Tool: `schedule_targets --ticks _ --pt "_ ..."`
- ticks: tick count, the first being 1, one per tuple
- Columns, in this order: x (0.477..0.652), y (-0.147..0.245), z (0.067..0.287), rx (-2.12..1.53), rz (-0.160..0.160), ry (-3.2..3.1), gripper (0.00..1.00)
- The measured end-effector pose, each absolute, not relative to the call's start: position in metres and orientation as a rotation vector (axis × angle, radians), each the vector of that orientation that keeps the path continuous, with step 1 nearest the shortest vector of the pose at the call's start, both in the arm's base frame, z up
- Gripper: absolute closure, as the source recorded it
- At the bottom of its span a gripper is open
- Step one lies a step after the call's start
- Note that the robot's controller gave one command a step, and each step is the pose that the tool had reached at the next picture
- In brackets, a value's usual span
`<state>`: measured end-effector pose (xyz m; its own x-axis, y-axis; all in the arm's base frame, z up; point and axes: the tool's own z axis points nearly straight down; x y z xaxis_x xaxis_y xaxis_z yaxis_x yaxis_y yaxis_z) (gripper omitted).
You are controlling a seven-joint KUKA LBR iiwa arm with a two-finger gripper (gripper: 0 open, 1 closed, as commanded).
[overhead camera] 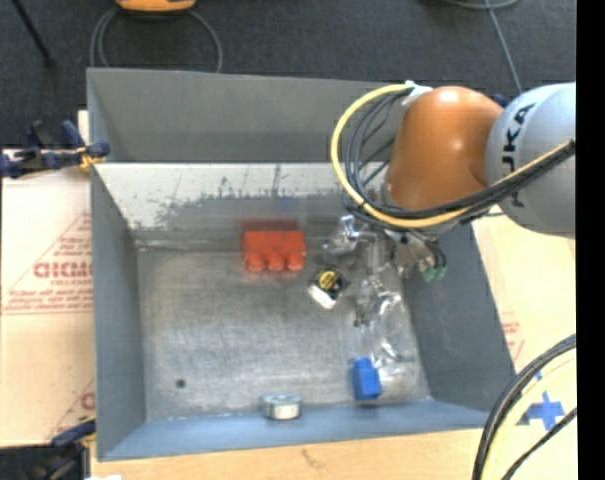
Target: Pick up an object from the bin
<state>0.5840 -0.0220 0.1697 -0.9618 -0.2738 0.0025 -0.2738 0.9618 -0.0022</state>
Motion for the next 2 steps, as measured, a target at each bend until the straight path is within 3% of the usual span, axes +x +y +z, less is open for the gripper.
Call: schedule_targets --ticks 1,2 --pt "0.651 -0.031 0.072 0.497 0.003 -3.114 0.0" --pt "0.625 -0.052 0.076 0.697 0.004 -3.072 0.0"
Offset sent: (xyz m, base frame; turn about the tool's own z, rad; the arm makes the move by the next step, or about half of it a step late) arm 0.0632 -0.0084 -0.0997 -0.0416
